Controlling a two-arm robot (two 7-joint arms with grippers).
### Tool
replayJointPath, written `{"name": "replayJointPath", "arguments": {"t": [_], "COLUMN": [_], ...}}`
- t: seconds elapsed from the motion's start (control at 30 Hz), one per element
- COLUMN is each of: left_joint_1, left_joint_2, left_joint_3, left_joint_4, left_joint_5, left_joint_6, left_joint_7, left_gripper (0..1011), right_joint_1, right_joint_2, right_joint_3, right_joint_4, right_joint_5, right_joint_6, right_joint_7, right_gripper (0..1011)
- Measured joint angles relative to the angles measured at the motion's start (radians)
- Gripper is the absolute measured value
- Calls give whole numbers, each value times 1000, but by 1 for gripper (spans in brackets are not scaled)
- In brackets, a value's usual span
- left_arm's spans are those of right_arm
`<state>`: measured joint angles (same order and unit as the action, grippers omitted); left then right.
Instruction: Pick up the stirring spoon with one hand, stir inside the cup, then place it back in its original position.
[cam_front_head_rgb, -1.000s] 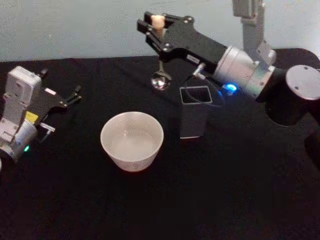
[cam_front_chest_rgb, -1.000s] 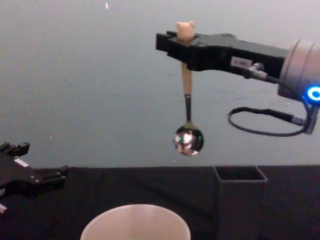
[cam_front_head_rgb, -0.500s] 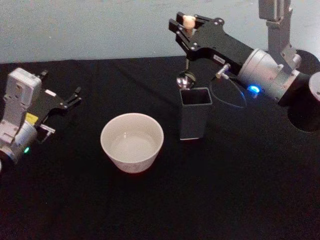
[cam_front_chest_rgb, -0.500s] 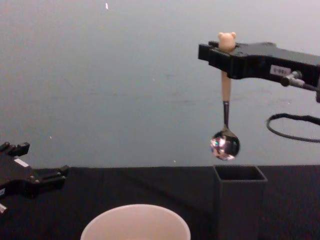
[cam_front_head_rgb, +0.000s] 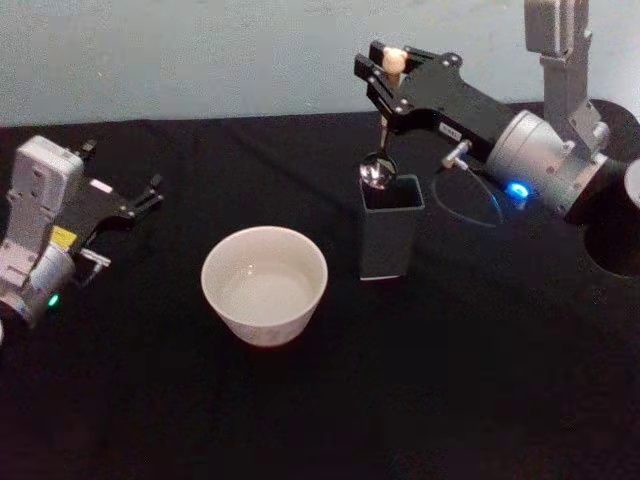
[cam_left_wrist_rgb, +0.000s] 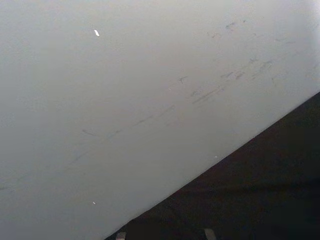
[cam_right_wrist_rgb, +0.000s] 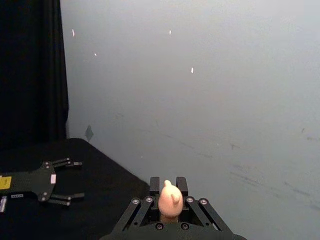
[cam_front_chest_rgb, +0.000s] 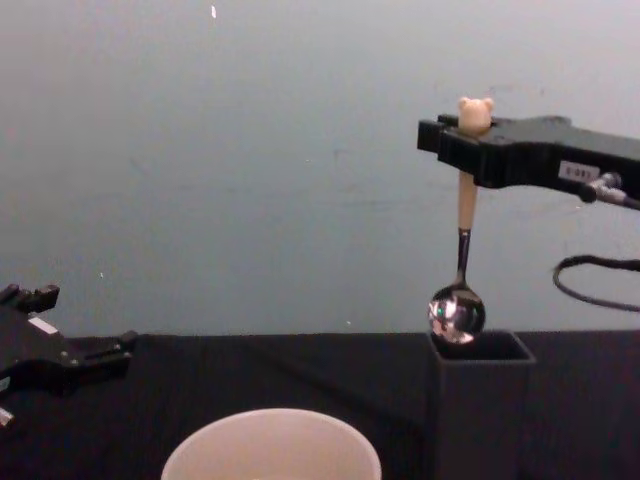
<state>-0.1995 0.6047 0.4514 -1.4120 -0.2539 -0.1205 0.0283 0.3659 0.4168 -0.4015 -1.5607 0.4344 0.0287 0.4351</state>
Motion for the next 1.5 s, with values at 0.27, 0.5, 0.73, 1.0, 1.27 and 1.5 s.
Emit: {"name": "replayJointPath", "arguments": {"t": [0.27,0.5,0.73,1.0,1.27,1.5], "left_joint_1": [0,0,0,0,0,0], "left_joint_2": [0,0,0,0,0,0], "left_joint_3": [0,0,0,0,0,0], "left_joint_4": [0,0,0,0,0,0], "left_joint_5": [0,0,0,0,0,0], "left_joint_6": [0,0,0,0,0,0], "left_joint_7": [0,0,0,0,0,0], "left_gripper": [1001,1001,1001,1001,1001,1001], "right_joint_1": [-12,-23,-32,-34,-37,-48], "right_joint_2": [-3,-5,-6,-15,-22,-26], "right_joint_3": [4,6,-3,-19,-26,-22], "right_joint_4": [10,12,27,59,88,91], "right_joint_5": [0,3,2,-5,-17,-20], "right_joint_6": [9,16,28,41,55,64], "right_joint_7": [0,2,3,3,-3,-11], "right_gripper": [208,208,208,208,208,208]}}
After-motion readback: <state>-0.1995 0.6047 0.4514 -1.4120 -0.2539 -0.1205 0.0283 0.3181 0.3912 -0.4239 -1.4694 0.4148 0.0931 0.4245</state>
